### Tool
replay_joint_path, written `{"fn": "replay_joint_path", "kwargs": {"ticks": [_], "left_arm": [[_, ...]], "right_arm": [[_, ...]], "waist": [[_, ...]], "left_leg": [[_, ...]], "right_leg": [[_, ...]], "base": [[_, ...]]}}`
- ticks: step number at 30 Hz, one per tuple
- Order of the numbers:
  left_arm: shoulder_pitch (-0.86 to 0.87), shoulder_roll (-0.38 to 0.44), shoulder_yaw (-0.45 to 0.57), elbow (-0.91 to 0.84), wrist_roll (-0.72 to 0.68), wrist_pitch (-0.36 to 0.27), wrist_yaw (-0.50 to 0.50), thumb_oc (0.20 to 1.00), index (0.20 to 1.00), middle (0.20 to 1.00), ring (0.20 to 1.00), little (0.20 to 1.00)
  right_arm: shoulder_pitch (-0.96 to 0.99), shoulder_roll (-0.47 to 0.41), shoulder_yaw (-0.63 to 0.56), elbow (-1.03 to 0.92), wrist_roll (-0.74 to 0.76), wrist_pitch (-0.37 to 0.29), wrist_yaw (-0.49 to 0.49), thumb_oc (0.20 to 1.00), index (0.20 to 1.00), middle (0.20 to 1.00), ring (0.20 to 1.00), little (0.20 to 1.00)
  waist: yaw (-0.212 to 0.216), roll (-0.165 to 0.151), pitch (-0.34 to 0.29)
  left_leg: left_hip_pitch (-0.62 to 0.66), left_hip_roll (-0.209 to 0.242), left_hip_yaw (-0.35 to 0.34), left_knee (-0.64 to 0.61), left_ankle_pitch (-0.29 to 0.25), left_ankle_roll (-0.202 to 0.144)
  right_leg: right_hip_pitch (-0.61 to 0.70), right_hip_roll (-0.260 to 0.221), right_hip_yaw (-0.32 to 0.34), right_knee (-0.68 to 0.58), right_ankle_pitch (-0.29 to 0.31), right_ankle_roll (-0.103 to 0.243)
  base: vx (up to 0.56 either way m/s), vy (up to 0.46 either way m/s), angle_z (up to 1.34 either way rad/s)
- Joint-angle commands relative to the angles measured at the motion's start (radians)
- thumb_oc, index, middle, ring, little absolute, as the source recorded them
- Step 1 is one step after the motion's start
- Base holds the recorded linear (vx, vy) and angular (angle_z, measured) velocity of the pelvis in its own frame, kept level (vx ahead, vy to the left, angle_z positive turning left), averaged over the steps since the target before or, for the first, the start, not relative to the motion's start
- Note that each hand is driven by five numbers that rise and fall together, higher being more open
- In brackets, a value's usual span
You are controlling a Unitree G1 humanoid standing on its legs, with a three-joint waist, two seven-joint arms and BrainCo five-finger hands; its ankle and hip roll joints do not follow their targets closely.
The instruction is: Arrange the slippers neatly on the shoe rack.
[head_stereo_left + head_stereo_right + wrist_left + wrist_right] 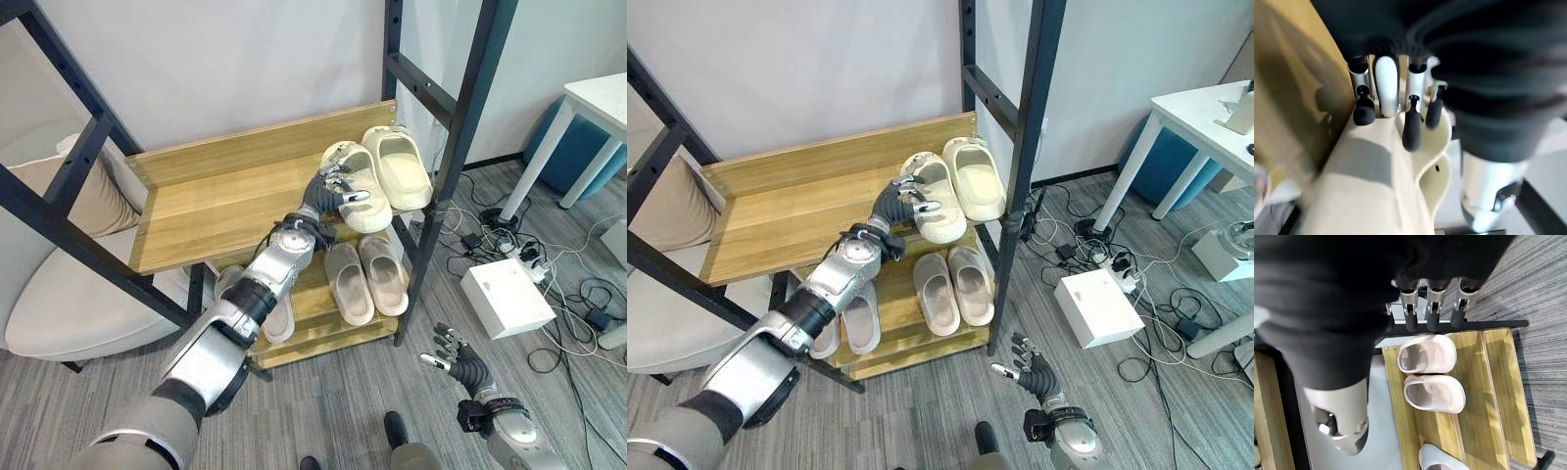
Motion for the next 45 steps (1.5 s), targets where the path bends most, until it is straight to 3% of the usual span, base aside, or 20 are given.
{"fn": "replay_joint_path", "kwargs": {"ticks": [1, 2, 4, 7, 12, 19, 24, 25, 26, 27, 28, 29, 30, 32, 35, 37, 42, 45], "left_arm": [[-0.167, -0.028, -0.001, 0.091, 0.158, -0.047, 0.089, 1.0, 1.0, 1.0, 1.0, 1.0], [-0.167, -0.028, 0.0, 0.092, 0.159, -0.047, 0.089, 1.0, 1.0, 1.0, 1.0, 1.0], [-0.224, -0.007, -0.017, 0.144, 0.332, -0.038, 0.192, 1.0, 1.0, 1.0, 1.0, 1.0], [-0.251, 0.016, -0.038, 0.16, 0.443, -0.032, 0.255, 1.0, 1.0, 1.0, 1.0, 1.0], [-0.251, 0.05, -0.054, 0.1, 0.54, -0.021, 0.291, 1.0, 1.0, 1.0, 1.0, 1.0], [-0.184, 0.073, -0.024, -0.035, 0.569, -0.034, 0.292, 1.0, 1.0, 1.0, 1.0, 1.0], [-0.025, 0.099, 0.081, -0.377, 0.452, -0.119, 0.282, 1.0, 1.0, 1.0, 1.0, 1.0], [0.107, 0.114, 0.127, -0.601, 0.268, -0.222, 0.181, 1.0, 1.0, 1.0, 1.0, 1.0], [0.161, 0.12, 0.142, -0.672, 0.196, -0.249, 0.144, 1.0, 1.0, 1.0, 1.0, 1.0], [0.262, 0.114, 0.162, -0.804, 0.03, -0.3, 0.05, 1.0, 1.0, 1.0, 1.0, 1.0], [0.407, 0.122, 0.141, -0.947, -0.15, -0.305, -0.103, 1.0, 1.0, 1.0, 1.0, 1.0], [0.454, 0.139, 0.13, -0.984, -0.18, -0.291, -0.154, 1.0, 1.0, 1.0, 1.0, 1.0], [0.568, 0.225, 0.064, -1.065, -0.255, -0.232, -0.329, 1.0, 1.0, 1.0, 1.0, 1.0], [0.694, 0.372, -0.035, -1.065, -0.3, -0.145, -0.514, 1.0, 1.0, 1.0, 1.0, 1.0], [0.822, 0.445, -0.045, -1.022, -0.238, -0.127, -0.568, 1.0, 1.0, 1.0, 1.0, 1.0], [0.89, 0.445, -0.04, -0.955, -0.18, -0.131, -0.573, 1.0, 1.0, 1.0, 1.0, 1.0], [1.015, 0.364, -0.018, -0.753, -0.031, -0.135, -0.533, 1.0, 1.0, 1.0, 1.0, 1.0], [1.06, 0.264, -0.004, -0.553, 0.105, -0.12, -0.471, 1.0, 1.0, 1.0, 1.0, 1.0]], "right_arm": [[-0.014, -0.051, 0.015, -0.043, 0.001, -0.083, 0.005, 1.0, 1.0, 1.0, 1.0, 1.0], [-0.014, -0.051, 0.015, -0.043, 0.001, -0.083, 0.005, 1.0, 1.0, 1.0, 1.0, 1.0], [-0.02, -0.069, 0.026, -0.053, -0.001, -0.112, -0.001, 1.0, 1.0, 1.0, 1.0, 1.0], [-0.027, -0.084, 0.037, -0.061, 0.009, -0.139, -0.007, 1.0, 1.0, 1.0, 1.0, 1.0], [-0.029, -0.093, 0.043, -0.061, 0.028, -0.155, -0.011, 1.0, 1.0, 1.0, 1.0, 1.0], [-0.026, -0.078, 0.043, -0.054, 0.039, -0.156, -0.004, 1.0, 1.0, 1.0, 1.0, 1.0], [-0.013, -0.049, 0.024, -0.048, 0.033, -0.155, -0.007, 1.0, 1.0, 1.0, 1.0, 1.0], [-0.01, -0.03, 0.012, -0.043, 0.037, -0.146, -0.002, 1.0, 1.0, 1.0, 1.0, 1.0], [-0.007, -0.022, 0.011, -0.04, 0.041, -0.142, 0.003, 1.0, 1.0, 1.0, 1.0, 1.0], [-0.003, -0.003, 0.006, -0.027, 0.044, -0.133, 0.008, 1.0, 1.0, 1.0, 1.0, 1.0], [-0.005, 0.023, 0.002, -0.015, 0.052, -0.121, 0.021, 1.0, 1.0, 1.0, 1.0, 1.0], [-0.005, 0.029, 0.001, -0.013, 0.052, -0.118, 0.025, 1.0, 1.0, 1.0, 1.0, 1.0], [-0.013, 0.034, -0.001, -0.013, 0.052, -0.11, 0.045, 1.0, 1.0, 1.0, 1.0, 1.0], [-0.024, 0.031, 0.001, -0.007, 0.052, -0.1, 0.08, 1.0, 1.0, 1.0, 1.0, 1.0], [-0.021, 0.021, 0.004, 0.002, 0.056, -0.098, 0.097, 1.0, 1.0, 1.0, 1.0, 1.0], [-0.022, 0.014, 0.007, 0.005, 0.059, -0.099, 0.104, 1.0, 1.0, 1.0, 1.0, 1.0], [-0.017, 0.003, 0.002, 0.007, 0.071, -0.101, 0.105, 1.0, 1.0, 1.0, 1.0, 1.0], [-0.021, 0.024, -0.007, 0.027, 0.067, -0.096, 0.08, 1.0, 1.0, 1.0, 1.0, 1.0]], "waist": [[-0.021, -0.021, 0.001], [-0.021, -0.021, 0.002], [-0.027, -0.024, 0.001], [-0.033, -0.024, 0.001], [-0.029, -0.025, -0.002], [-0.007, -0.034, -0.01], [0.021, -0.042, -0.014], [0.042, -0.044, -0.016], [0.048, -0.045, -0.017], [0.062, -0.047, -0.019], [0.081, -0.051, -0.022], [0.086, -0.052, -0.024], [0.101, -0.054, -0.032], [0.112, -0.051, -0.045], [0.12, -0.053, -0.054], [0.123, -0.054, -0.057], [0.13, -0.059, -0.06], [0.137, -0.061, -0.061]], "left_leg": [[0.004, 0.03, -0.063, 0.0, -0.061, -0.027], [0.004, 0.03, -0.063, 0.0, -0.061, -0.027], [0.004, 0.032, -0.063, 0.0, -0.061, -0.029], [0.006, 0.035, -0.061, 0.0, -0.063, -0.03], [0.008, 0.035, -0.06, 0.0, -0.065, -0.031], [0.007, 0.033, -0.072, 0.0, -0.066, -0.029], [0.003, 0.031, -0.088, 0.0, -0.061, -0.027], [0.001, 0.029, -0.096, 0.0, -0.057, -0.026], [0.002, 0.029, -0.098, 0.0, -0.057, -0.026], [0.004, 0.028, -0.101, 0.0, -0.057, -0.025], [0.006, 0.028, -0.106, 0.0, -0.056, -0.024], [0.008, 0.028, -0.107, 0.0, -0.058, -0.024], [0.014, 0.028, -0.11, 0.0, -0.062, -0.023], [0.026, 0.028, -0.11, 0.0, -0.069, -0.024], [0.037, 0.028, -0.109, 0.0, -0.075, -0.022], [0.043, 0.029, -0.111, 0.0, -0.077, -0.021], [0.049, 0.027, -0.116, 0.0, -0.079, -0.016], [0.05, 0.025, -0.121, 0.0, -0.08, -0.011]], "right_leg": [[0.018, 0.003, -0.021, 0.001, -0.075, 0.047], [0.019, 0.003, -0.021, 0.001, -0.075, 0.047], [0.018, 0.004, -0.02, 0.001, -0.075, 0.048], [0.018, 0.005, -0.018, 0.001, -0.076, 0.049], [0.021, 0.004, -0.02, 0.002, -0.077, 0.05], [0.029, 0.004, -0.035, 0.001, -0.08, 0.048], [0.036, 0.002, -0.05, 0.001, -0.082, 0.045], [0.041, 0.001, -0.059, 0.001, -0.082, 0.044], [0.043, 0.001, -0.062, 0.002, -0.083, 0.043], [0.047, 0.001, -0.065, 0.002, -0.083, 0.041], [0.054, 0.001, -0.073, 0.002, -0.086, 0.039], [0.057, 0.002, -0.074, 0.003, -0.087, 0.039], [0.067, 0.002, -0.079, 0.005, -0.093, 0.039], [0.081, 0.003, -0.087, 0.009, -0.1, 0.039], [0.092, 0.003, -0.09, 0.011, -0.107, 0.039], [0.097, 0.002, -0.091, 0.013, -0.109, 0.038], [0.103, 0.002, -0.094, 0.018, -0.113, 0.035], [0.103, 0.002, -0.094, 0.02, -0.114, 0.032]], "base": [[0.0, -0.013, -0.08], [0.0, -0.019, -0.06], [0.0, -0.012, -0.06], [0.0, -0.001, -0.02], [0.0, 0.001, -0.03], [0.0, 0.001, 0.0], [-0.01, 0.003, 0.08], [-0.03, 0.003, 0.11], [-0.03, 0.005, 0.12], [-0.03, 0.008, 0.23], [-0.03, 0.008, 0.29], [-0.02, 0.019, 0.32], [0.01, 0.015, 0.25], [0.03, 0.022, 0.09], [0.01, 0.006, -0.02], [0.01, 0.01, -0.02], [0.0, 0.0, 0.0], [0.0, 0.001, 0.02]]}}
